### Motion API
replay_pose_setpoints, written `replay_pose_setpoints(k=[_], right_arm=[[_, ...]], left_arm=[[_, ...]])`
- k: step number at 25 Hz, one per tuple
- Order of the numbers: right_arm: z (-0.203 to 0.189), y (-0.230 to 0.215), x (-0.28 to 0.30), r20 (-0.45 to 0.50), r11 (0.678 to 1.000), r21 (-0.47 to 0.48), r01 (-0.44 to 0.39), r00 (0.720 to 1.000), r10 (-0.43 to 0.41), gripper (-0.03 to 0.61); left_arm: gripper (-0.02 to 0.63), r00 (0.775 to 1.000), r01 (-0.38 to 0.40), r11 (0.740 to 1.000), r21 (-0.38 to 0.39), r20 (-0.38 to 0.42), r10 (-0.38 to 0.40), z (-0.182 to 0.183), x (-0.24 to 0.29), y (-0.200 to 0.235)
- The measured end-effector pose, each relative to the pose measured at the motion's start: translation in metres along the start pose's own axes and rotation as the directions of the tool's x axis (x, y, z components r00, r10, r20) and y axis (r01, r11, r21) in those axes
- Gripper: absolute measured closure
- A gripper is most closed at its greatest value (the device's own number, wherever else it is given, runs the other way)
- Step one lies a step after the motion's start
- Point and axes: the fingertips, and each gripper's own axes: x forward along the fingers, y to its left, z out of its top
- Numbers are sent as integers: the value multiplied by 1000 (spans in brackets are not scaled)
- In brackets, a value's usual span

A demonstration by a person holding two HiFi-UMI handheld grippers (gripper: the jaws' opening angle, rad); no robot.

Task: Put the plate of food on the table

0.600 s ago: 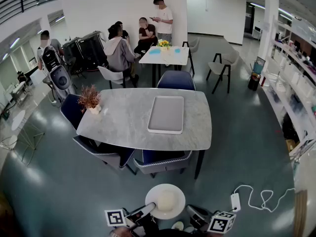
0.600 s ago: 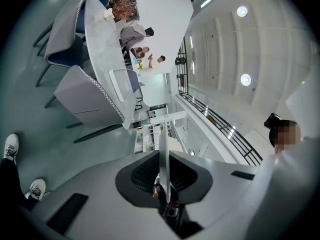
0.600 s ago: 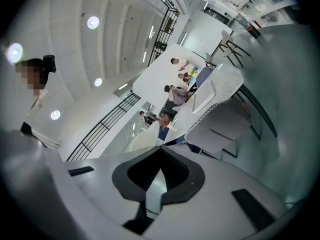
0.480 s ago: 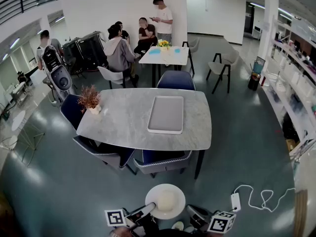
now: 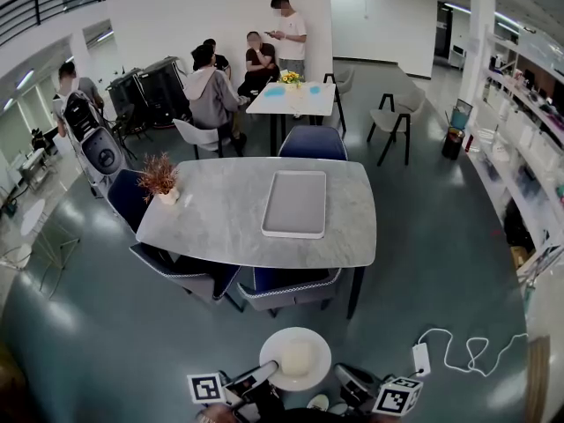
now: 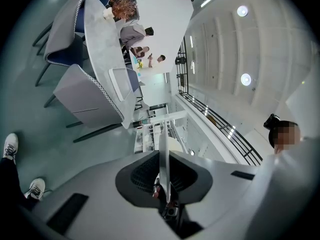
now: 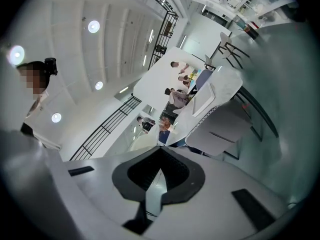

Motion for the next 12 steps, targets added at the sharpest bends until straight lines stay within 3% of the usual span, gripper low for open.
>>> replay_pose_setpoints(k=[12], right_arm=[[18, 3, -10, 12, 1000, -2, -18, 1000, 18, 568]], left_arm=[[577, 1000, 4, 1000, 0, 8, -4, 2, 13, -7]])
